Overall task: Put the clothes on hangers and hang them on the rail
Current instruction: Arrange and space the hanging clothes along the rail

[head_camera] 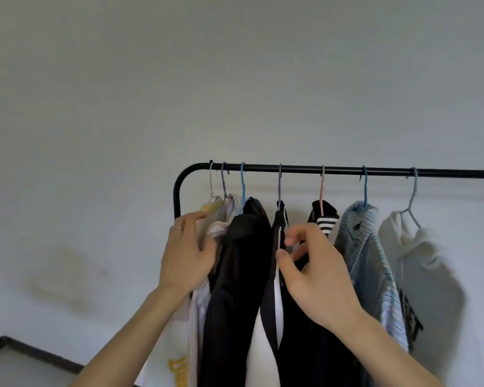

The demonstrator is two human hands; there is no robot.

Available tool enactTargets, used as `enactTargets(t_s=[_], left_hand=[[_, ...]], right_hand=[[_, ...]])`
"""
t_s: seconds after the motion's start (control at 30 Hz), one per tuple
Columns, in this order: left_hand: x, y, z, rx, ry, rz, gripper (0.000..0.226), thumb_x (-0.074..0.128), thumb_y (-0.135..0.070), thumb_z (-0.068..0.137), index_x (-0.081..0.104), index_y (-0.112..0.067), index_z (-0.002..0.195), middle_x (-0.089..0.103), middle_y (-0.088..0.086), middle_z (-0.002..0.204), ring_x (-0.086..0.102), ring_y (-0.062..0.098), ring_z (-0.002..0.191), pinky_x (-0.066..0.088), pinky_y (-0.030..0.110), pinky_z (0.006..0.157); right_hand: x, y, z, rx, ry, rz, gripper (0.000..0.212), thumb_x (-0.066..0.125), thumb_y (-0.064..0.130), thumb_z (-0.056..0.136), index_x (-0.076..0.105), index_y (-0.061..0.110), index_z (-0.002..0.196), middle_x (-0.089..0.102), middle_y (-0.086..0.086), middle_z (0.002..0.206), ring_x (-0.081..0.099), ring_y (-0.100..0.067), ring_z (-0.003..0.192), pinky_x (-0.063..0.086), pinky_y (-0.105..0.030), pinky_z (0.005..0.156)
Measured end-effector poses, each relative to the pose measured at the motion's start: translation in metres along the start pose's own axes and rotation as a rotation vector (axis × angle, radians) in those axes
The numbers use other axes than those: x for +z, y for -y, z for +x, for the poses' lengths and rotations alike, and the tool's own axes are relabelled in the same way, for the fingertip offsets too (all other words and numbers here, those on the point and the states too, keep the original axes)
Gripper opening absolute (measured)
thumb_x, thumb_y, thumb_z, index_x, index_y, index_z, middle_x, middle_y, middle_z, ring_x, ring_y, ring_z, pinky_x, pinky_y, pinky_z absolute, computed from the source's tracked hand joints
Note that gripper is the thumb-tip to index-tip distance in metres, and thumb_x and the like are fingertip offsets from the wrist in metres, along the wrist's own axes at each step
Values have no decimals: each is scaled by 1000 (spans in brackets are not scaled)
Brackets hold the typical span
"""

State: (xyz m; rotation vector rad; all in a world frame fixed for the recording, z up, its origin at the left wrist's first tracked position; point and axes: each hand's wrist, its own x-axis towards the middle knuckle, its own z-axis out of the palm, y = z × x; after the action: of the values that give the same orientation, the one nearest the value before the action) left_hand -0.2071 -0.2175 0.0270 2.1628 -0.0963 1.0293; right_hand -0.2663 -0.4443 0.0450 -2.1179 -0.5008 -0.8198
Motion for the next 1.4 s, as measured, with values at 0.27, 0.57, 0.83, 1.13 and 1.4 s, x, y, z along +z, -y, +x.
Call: enactTargets(t_s=[0.27, 0.57, 0.83, 1.13, 1.4], left_hand=[[3, 87, 63, -237, 440, -196, 64, 57, -41, 92, 30, -26, 148, 46, 1, 142, 51, 19, 123, 42, 34, 102], [21, 96, 91, -219, 467, -550, 63, 46, -10, 65, 51, -33, 123, 60, -4, 123, 59, 14, 112, 50, 32, 94], [36, 112, 94, -241, 516, -599, 88, 37, -14, 65, 29, -42, 148, 41, -8, 148, 43, 17, 135, 39, 43, 111], [46, 91, 81, -204, 445, -643, 92, 31, 15, 76, 25, -35, 152, 31, -13, 155, 28, 9, 142, 21, 17, 104], [49, 90, 79, -134, 437, -663, 93, 33, 2, 66, 31, -39, 149, 34, -15, 153, 28, 5, 142, 22, 23, 111]], right_hand=[[120, 60, 62, 311, 296, 353, 32, 59, 26, 94, 45, 29, 124, 59, 20, 109, 55, 12, 93, 42, -9, 72], [218, 15, 100, 574, -90, 364, 33, 38, -4, 89, 55, 4, 116, 58, -3, 96, 53, -18, 88, 41, -27, 82], [137, -4, 80, 689, -244, 266, 34, 43, -5, 95, 59, 10, 121, 63, -9, 110, 58, -10, 79, 49, -15, 59], [160, 4, 86, 595, -51, 269, 54, 42, -9, 92, 47, 13, 141, 60, 1, 118, 56, -11, 107, 46, -18, 85], [157, -10, 86, 579, -42, 288, 47, 34, -17, 88, 46, -3, 132, 54, -31, 120, 52, -42, 109, 36, -12, 70]])
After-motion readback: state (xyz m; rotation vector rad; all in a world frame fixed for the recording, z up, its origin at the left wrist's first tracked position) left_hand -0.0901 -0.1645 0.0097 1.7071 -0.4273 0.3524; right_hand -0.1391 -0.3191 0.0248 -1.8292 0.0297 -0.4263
